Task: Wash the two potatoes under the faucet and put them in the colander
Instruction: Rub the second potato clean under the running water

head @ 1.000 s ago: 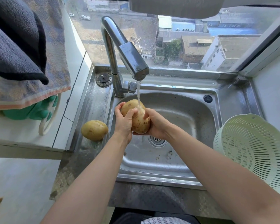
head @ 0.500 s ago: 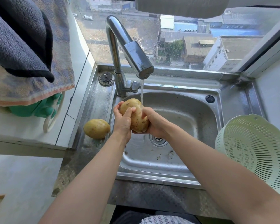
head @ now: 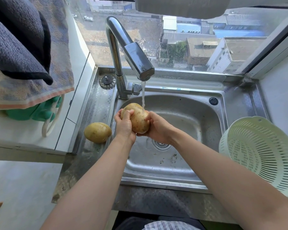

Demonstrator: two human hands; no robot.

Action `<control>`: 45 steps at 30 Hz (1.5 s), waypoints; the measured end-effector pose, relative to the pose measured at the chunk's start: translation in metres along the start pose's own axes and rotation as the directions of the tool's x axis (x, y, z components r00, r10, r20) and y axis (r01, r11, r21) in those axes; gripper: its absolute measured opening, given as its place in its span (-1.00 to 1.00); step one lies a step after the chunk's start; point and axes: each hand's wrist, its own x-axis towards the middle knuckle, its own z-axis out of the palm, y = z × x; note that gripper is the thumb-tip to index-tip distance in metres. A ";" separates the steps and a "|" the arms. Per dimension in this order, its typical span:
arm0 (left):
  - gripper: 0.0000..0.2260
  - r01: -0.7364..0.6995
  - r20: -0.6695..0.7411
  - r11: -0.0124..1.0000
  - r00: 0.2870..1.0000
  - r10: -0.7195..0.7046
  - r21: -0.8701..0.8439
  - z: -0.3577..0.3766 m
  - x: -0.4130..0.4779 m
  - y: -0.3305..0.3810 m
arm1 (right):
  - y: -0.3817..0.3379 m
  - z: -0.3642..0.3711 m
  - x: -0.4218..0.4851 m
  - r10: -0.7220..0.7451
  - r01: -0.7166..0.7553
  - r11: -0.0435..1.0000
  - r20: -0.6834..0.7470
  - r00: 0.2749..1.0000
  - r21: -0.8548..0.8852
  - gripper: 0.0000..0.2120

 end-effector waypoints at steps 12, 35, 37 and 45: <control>-0.57 -0.003 -0.015 1.000 1.000 0.003 -0.013 0.002 0.001 0.003 | -0.001 0.001 0.008 0.014 -0.014 1.000 -0.034 0.999 -0.007 -0.48; -0.53 0.009 -0.063 0.999 0.998 -0.011 -0.040 0.006 0.009 0.000 | -0.006 0.001 0.001 -0.055 0.053 0.963 -0.001 0.998 -0.263 -0.15; -0.48 0.097 -0.056 0.993 0.993 -0.101 -0.072 0.006 0.012 0.004 | -0.007 -0.004 0.000 -0.126 0.116 0.899 0.004 0.992 -0.422 -0.13; -0.50 0.241 0.255 0.932 0.916 -0.311 0.272 0.004 -0.009 -0.001 | -0.015 0.014 0.003 -0.534 0.333 0.770 -0.264 0.803 -0.544 -0.62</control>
